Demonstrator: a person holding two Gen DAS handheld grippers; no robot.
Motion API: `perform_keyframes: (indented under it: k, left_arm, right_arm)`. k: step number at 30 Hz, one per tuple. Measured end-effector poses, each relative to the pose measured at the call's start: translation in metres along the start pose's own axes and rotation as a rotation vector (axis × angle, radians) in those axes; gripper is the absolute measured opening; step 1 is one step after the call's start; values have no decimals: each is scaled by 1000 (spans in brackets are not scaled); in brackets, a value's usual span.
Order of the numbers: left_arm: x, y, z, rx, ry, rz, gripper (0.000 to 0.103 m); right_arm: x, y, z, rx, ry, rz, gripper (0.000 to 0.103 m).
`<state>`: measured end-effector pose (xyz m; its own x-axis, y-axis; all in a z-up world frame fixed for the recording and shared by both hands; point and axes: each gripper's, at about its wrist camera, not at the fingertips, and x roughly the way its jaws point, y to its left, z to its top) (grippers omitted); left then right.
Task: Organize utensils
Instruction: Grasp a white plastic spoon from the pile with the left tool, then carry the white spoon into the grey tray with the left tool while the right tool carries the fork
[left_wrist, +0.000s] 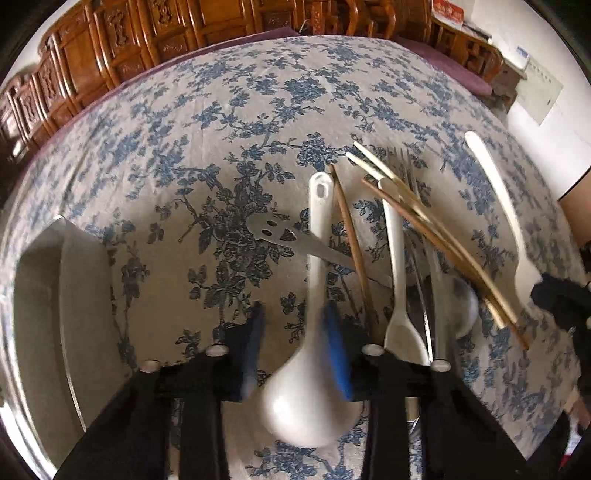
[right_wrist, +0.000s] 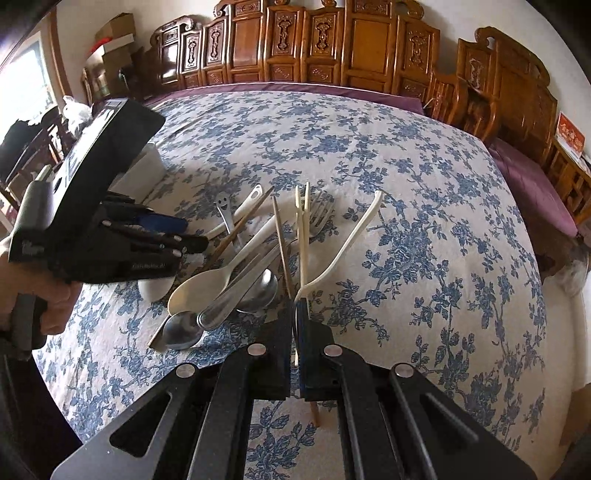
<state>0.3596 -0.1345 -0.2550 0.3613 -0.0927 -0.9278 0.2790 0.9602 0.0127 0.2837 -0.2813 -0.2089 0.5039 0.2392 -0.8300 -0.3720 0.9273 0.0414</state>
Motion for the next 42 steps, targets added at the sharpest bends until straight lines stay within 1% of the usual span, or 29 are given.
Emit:
perform_keyframes:
  k: [1, 2, 5, 7, 15, 22, 29, 31, 36, 42]
  left_arm:
    - [0, 0, 1, 4, 3, 8, 10]
    - [0, 0, 1, 12, 9, 25, 9]
    - [-4, 4, 1, 13, -7, 69, 8]
    - [-10, 10, 1, -5, -16, 68, 8]
    - [-46, 36, 5, -45, -92, 100, 8]
    - [-82, 50, 3, -48, -146, 90, 8]
    - [-112, 67, -12, -45, -186, 81, 8]
    - [-119, 75, -15, -52, -191, 81, 8]
    - [-127, 102, -23, -59, -186, 108, 8]
    - [-118, 142, -33, -96, -148, 135, 9]
  right_arm:
    - [-1, 1, 0, -1, 0, 2, 3]
    - [-1, 3, 0, -3, 0, 3, 3]
    - [-3, 4, 0, -4, -2, 5, 3]
    - [-6, 7, 0, -6, -5, 8, 3]
    - [-20, 25, 7, -29, -24, 6, 3]
    - [-37, 45, 21, -50, -60, 31, 3]
    - [-45, 74, 31, -68, -84, 70, 3]
    - [-44, 84, 33, -76, -88, 81, 3]
    - [-42, 110, 42, -93, -93, 113, 3]
    - [-36, 139, 53, -106, -98, 152, 3]
